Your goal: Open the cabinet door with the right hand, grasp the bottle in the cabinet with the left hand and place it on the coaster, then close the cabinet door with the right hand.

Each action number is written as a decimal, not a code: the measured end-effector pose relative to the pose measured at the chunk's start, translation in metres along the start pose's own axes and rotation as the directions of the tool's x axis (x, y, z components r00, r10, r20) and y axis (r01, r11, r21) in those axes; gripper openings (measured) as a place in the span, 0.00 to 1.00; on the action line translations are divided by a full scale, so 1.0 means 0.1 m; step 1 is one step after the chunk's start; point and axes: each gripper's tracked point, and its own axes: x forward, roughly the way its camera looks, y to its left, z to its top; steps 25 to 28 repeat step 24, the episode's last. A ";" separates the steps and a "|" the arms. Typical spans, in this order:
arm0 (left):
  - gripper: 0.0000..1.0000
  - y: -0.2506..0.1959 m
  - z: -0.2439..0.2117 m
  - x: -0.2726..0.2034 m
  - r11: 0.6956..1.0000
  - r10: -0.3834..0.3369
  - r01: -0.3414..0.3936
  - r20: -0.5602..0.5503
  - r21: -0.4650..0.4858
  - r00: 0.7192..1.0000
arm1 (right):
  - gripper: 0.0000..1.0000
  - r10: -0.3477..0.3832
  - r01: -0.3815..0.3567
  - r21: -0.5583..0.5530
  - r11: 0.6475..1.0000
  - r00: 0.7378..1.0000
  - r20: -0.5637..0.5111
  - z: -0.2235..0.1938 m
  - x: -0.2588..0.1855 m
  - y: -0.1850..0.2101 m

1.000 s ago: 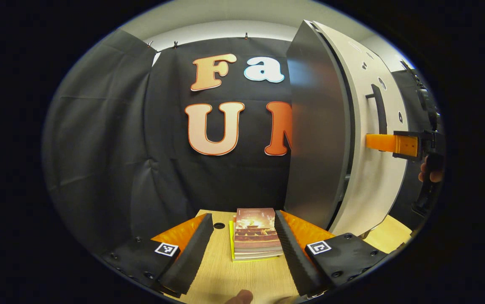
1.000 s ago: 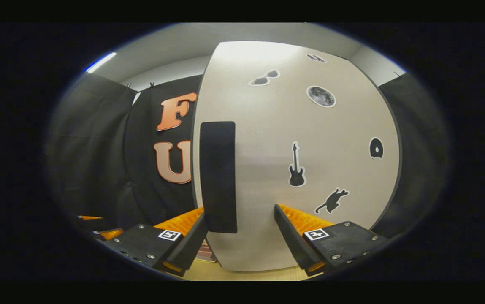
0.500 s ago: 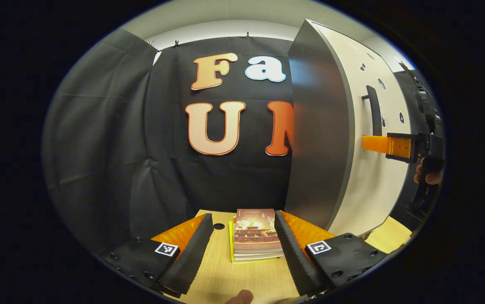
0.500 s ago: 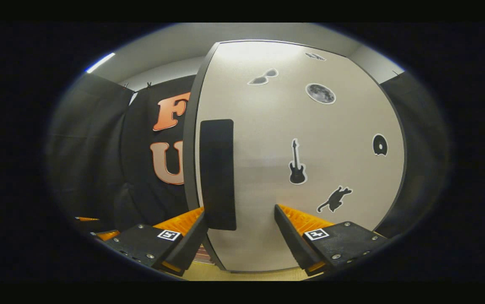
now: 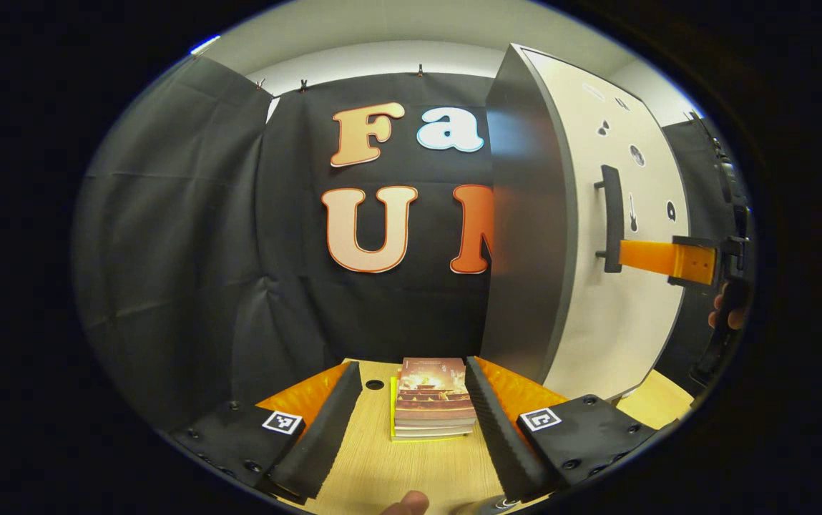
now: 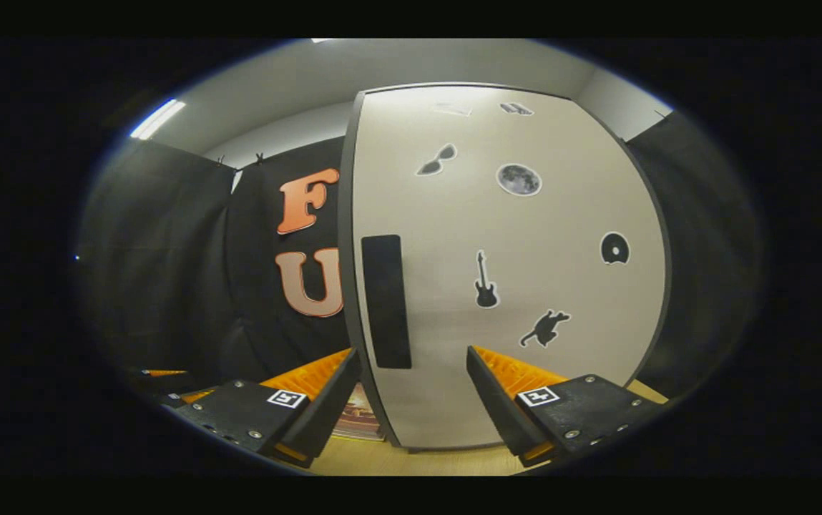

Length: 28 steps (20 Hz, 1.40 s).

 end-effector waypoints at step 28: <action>0.95 -0.75 0.44 -1.93 0.999 -0.001 -0.002 0.074 0.043 0.997 | 0.92 -0.071 0.070 -0.051 0.996 0.997 -0.008 0.02 -2.34 -0.83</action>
